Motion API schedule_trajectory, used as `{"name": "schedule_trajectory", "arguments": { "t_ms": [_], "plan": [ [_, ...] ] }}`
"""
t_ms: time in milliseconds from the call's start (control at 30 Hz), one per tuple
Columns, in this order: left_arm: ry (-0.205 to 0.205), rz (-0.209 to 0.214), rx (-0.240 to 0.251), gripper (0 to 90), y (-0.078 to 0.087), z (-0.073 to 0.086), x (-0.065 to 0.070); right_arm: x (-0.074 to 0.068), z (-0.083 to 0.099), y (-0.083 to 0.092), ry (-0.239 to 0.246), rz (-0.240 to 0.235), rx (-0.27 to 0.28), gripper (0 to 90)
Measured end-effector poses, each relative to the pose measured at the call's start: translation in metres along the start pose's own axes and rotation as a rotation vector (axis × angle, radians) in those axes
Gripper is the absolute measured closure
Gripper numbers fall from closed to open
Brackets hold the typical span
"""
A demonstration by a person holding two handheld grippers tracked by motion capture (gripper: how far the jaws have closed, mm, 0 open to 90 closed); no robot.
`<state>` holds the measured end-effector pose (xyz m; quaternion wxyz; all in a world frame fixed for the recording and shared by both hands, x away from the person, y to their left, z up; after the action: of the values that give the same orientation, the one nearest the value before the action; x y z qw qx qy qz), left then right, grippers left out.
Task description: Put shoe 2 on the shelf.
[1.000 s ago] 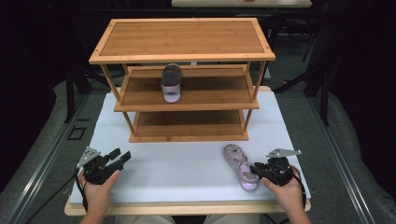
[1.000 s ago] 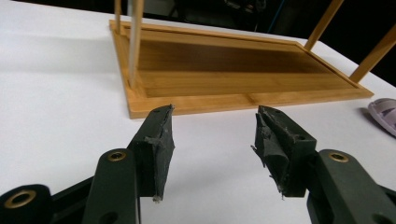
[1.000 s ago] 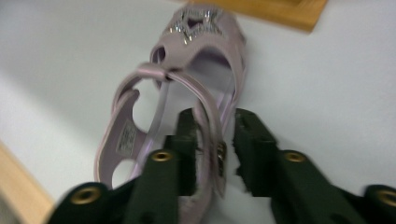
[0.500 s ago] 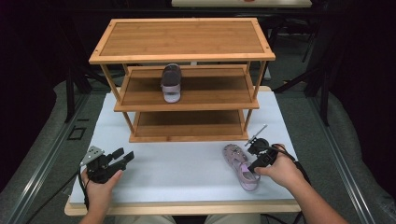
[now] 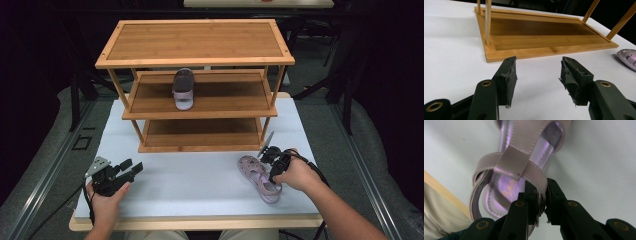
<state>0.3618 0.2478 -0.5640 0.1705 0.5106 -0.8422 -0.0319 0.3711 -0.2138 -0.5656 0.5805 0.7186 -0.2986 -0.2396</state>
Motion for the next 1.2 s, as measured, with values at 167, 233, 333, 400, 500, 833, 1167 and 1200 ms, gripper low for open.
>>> {"name": "schedule_trajectory", "arguments": {
  "t_ms": [167, 233, 333, 400, 500, 833, 1167, 1200],
  "plan": [
    [0.004, 0.002, 0.003, 46.5, -0.0004, 0.0006, 0.0013, 0.0024, -0.0005, -0.002, -0.006, -0.026, -0.015, 78.7],
    [0.002, 0.001, -0.001, 46.5, -0.0005, 0.001, 0.0009, 0.0018, -0.001, -0.0019, -0.016, -0.03, -0.024, 78.6],
    [0.006, -0.001, -0.004, 46.5, -0.0012, 0.0014, 0.0001, 0.0029, -0.0013, -0.0028, -0.004, -0.018, -0.036, 79.8],
    [0.006, 0.001, -0.005, 46.5, -0.0016, 0.0014, 0.0005, 0.0039, -0.0014, -0.0037, -0.005, -0.023, -0.034, 79.9],
    [0.005, 0.003, -0.007, 46.5, -0.0019, 0.0021, 0.0016, 0.0039, -0.0012, -0.005, -0.015, -0.028, -0.029, 79.8],
    [0.009, -0.001, -0.004, 46.5, -0.0009, 0.002, 0.0007, 0.0018, -0.0008, -0.0055, -0.001, -0.018, -0.019, 82.3],
    [0.015, -0.005, -0.001, 46.5, 0.0001, 0.0017, -0.0003, 0.0003, -0.0007, -0.002, 0.025, 0.012, 0.032, 83.3],
    [0.016, -0.007, -0.002, 46.5, 0.0, 0.0019, -0.0011, 0.0, -0.0003, -0.0006, 0.024, 0.013, 0.036, 83.4]
  ]
}}
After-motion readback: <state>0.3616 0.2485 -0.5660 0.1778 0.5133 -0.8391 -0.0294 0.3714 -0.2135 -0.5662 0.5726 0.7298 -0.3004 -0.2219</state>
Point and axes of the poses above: each handheld gripper's, and its own axes: y roughly backward along the jaws, z roughly out of its underside, x roughly to its right, the point moved 7 cm from there along -y, roughly forward along the jaws, and after that the axes turned 10 degrees about x, right-handed, at the moved point
